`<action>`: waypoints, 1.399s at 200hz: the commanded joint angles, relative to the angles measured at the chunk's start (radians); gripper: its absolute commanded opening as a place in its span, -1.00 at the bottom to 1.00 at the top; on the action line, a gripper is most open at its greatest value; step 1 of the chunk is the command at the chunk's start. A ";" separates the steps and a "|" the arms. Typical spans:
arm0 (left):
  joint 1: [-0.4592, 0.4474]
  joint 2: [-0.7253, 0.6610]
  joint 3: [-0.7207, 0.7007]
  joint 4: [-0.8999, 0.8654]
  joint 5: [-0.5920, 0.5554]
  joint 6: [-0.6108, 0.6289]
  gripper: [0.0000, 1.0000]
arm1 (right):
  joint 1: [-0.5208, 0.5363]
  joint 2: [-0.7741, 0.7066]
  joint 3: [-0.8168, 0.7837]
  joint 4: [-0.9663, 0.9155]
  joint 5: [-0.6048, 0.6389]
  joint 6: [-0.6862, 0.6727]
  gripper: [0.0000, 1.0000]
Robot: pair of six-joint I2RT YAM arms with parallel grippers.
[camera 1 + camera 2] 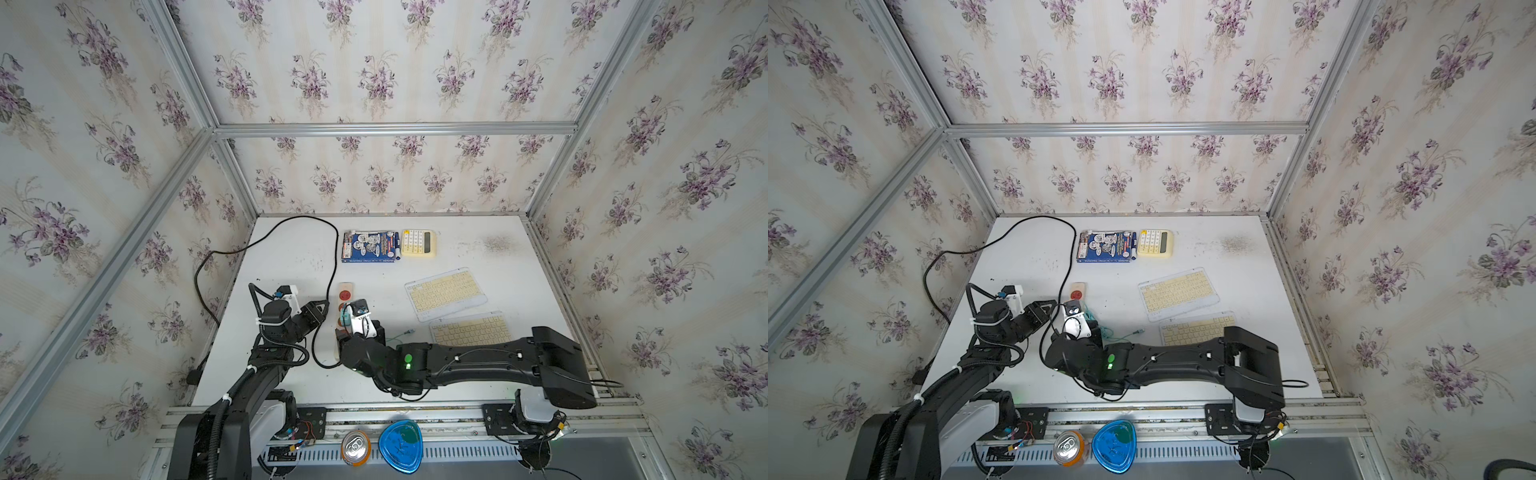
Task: Unplug the wireless keyboard
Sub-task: Remove the plug from the socket.
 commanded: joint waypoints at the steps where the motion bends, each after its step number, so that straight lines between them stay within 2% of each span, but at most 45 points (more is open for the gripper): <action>1: 0.004 -0.005 0.000 0.050 0.043 -0.014 -0.17 | -0.002 0.090 0.117 -0.188 0.058 0.032 0.41; 33: 0.005 -0.021 -0.004 0.040 0.034 -0.012 -0.23 | -0.039 0.198 0.225 -0.302 0.034 0.064 0.43; 135: 0.006 -0.082 -0.014 0.006 0.000 0.005 -0.30 | -0.141 0.363 0.333 -0.309 -0.098 0.058 0.42; 167: 0.006 -0.106 -0.015 -0.008 -0.009 0.012 -0.31 | -0.164 0.423 0.383 -0.296 -0.148 0.060 0.35; 208: 0.006 -0.128 -0.014 -0.019 -0.015 0.014 -0.31 | -0.181 0.470 0.425 -0.308 -0.101 0.090 0.04; 241: 0.005 -0.120 -0.012 -0.018 -0.007 0.014 -0.31 | -0.184 0.431 0.352 -0.240 -0.044 0.108 -0.29; 280: 0.006 -0.098 -0.009 0.008 0.027 0.014 -0.31 | -0.201 0.370 0.260 -0.168 -0.031 0.120 -0.73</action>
